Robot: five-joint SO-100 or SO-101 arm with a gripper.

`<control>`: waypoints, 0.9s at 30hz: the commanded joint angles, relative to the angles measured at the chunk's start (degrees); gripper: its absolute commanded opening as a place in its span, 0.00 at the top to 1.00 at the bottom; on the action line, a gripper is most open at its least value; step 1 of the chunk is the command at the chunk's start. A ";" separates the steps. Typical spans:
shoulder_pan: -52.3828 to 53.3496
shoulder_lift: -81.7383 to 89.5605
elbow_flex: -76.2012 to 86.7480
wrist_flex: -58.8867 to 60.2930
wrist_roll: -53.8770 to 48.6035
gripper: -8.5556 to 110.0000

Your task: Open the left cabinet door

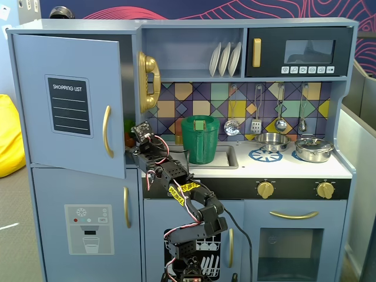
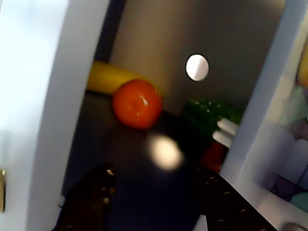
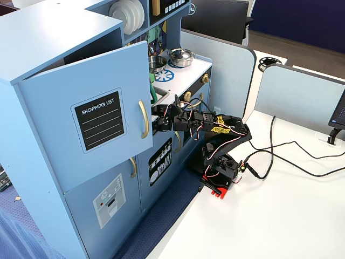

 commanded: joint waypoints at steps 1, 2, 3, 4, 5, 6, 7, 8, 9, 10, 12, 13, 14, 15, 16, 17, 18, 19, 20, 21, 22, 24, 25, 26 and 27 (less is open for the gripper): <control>-6.15 0.18 -5.80 -1.14 -1.41 0.80; -7.82 0.35 -6.06 -1.14 -2.37 0.80; -9.23 0.35 -6.50 -1.14 -3.25 0.80; -10.20 0.26 -6.94 -1.14 -4.04 0.80; -11.07 0.00 -7.38 -1.49 -4.31 0.80; -11.95 -0.35 -7.91 -1.76 -4.75 0.80; -12.66 -0.62 -8.17 -1.93 -5.80 0.80; -13.36 -0.79 -8.53 -2.29 -6.06 0.81; -14.15 -0.88 -8.70 -2.46 -6.15 0.81; -14.77 -1.05 -8.79 -2.90 -6.68 0.81; -16.61 -1.14 -8.70 -3.96 -7.65 0.81; -17.58 -1.32 -8.70 -4.31 -8.17 0.81; -18.63 -1.49 -8.70 -4.75 -8.96 0.81; -19.69 -1.67 -8.61 -5.10 -9.49 0.81; -20.65 -1.93 -8.70 -5.36 -10.20 0.81; -21.62 -2.20 -8.79 -5.89 -10.72 0.81; -22.50 -2.46 -8.96 -6.06 -11.25 0.81; -23.38 -2.64 -8.96 -6.59 -11.95 0.81; -24.35 -2.72 -8.96 -7.03 -12.48 0.81; -25.05 -2.90 -8.96 -7.12 -13.18 0.81; -25.84 -3.16 -8.88 -7.38 -13.80 0.81; -26.98 -3.52 -8.96 -7.82 -14.59 0.82; -27.25 -3.60 -8.96 -7.82 -14.94 0.82; -27.42 -3.60 -8.88 -7.91 -15.12 0.82; -27.42 -3.52 -8.79 -7.91 -14.94 0.82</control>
